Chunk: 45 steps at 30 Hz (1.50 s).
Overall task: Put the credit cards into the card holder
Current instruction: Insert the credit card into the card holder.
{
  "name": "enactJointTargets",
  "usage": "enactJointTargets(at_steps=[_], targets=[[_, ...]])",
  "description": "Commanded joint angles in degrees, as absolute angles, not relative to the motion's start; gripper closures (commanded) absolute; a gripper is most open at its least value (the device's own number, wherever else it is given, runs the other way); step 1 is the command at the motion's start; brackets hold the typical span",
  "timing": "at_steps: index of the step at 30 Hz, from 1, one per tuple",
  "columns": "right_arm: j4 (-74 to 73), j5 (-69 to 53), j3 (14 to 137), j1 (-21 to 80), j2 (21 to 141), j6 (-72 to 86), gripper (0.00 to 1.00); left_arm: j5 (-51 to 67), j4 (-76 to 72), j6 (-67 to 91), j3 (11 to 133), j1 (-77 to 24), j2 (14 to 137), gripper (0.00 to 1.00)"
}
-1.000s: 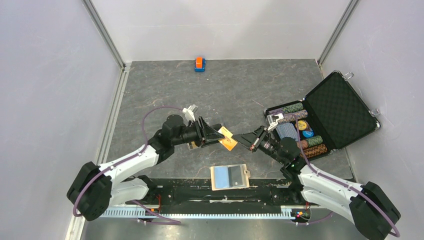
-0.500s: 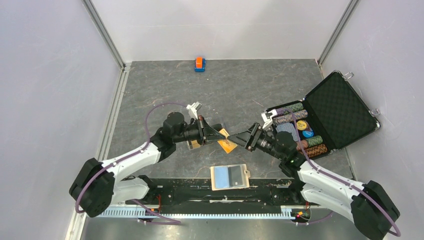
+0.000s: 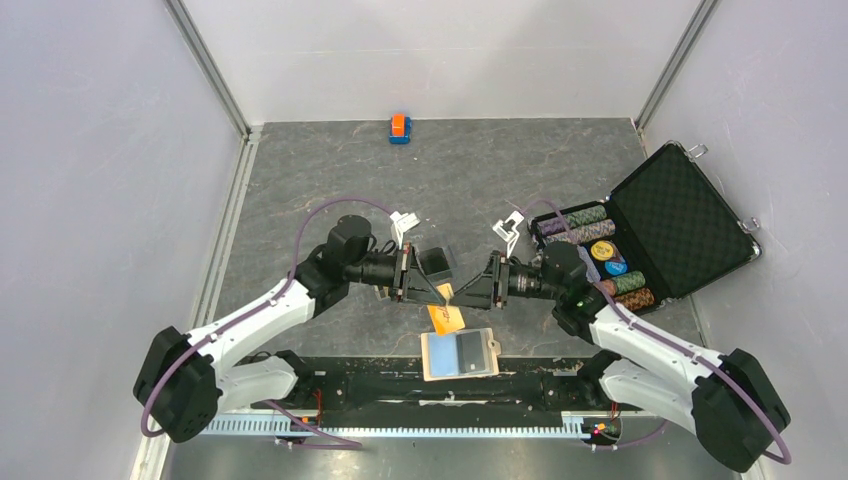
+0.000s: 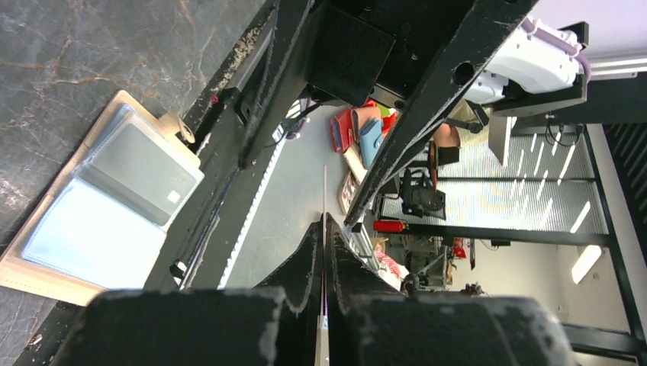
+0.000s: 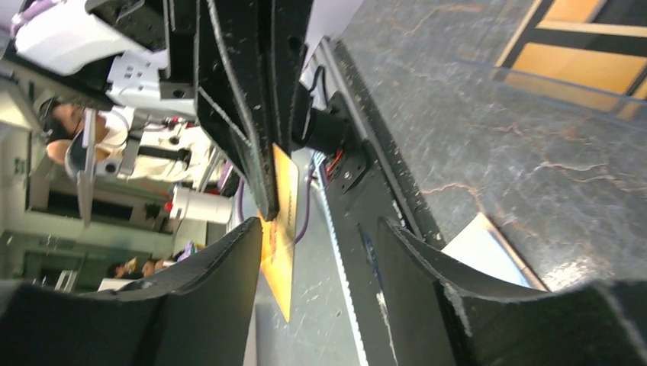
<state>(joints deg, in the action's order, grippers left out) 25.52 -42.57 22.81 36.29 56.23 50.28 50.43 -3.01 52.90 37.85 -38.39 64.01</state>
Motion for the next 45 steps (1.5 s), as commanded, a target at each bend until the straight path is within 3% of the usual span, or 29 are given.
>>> enactJointTargets(at_steps=[1,8,16,18,19,20,25,29,33,36,41,45], targets=[[34.8,-51.7,24.1,36.2,56.7,51.4,0.44,55.0,-3.4,49.7,38.6,-38.6,62.5,0.98],[41.8,-51.2,20.5,36.5,56.5,56.0,0.62,55.4,-4.8,50.4,39.3,-38.6,63.7,0.98],[46.3,-52.0,19.8,38.4,60.3,57.9,0.77,54.5,-5.9,51.3,38.7,-38.6,63.7,0.97],[46.6,-52.4,20.0,38.8,61.2,57.9,0.87,54.3,-6.5,51.6,38.4,-38.6,63.6,0.97],[46.6,-52.6,20.2,38.8,61.5,57.9,0.97,54.2,-6.6,51.7,38.2,-38.6,63.6,0.96],[46.5,-52.5,20.2,38.8,61.5,57.7,1.0,53.8,-6.6,51.7,38.1,-38.6,63.6,0.96],[33.7,-47.0,21.2,38.8,59.4,50.1,1.0,47.7,0.4,49.4,38.1,-38.6,63.0,0.72],[21.4,-36.7,19.3,38.8,56.1,44.6,1.0,39.3,14.4,45.3,37.6,-38.5,62.8,0.68],[25.2,-29.9,9.8,38.7,52.1,50.6,1.0,32.5,21.3,44.7,34.2,-38.5,61.5,0.67],[30.0,-27.0,3.1,38.9,49.7,54.8,1.0,30.2,22.6,45.4,30.9,-38.6,61.3,0.7],[33.2,-25.8,-2.5,40.2,51.2,55.4,1.0,29.6,19.8,46.8,26.7,-38.9,64.3,0.88],[34.9,-25.0,-3.7,41.1,52.6,55.6,1.0,29.9,17.1,46.6,26.1,-40.2,69.2,0.96]])
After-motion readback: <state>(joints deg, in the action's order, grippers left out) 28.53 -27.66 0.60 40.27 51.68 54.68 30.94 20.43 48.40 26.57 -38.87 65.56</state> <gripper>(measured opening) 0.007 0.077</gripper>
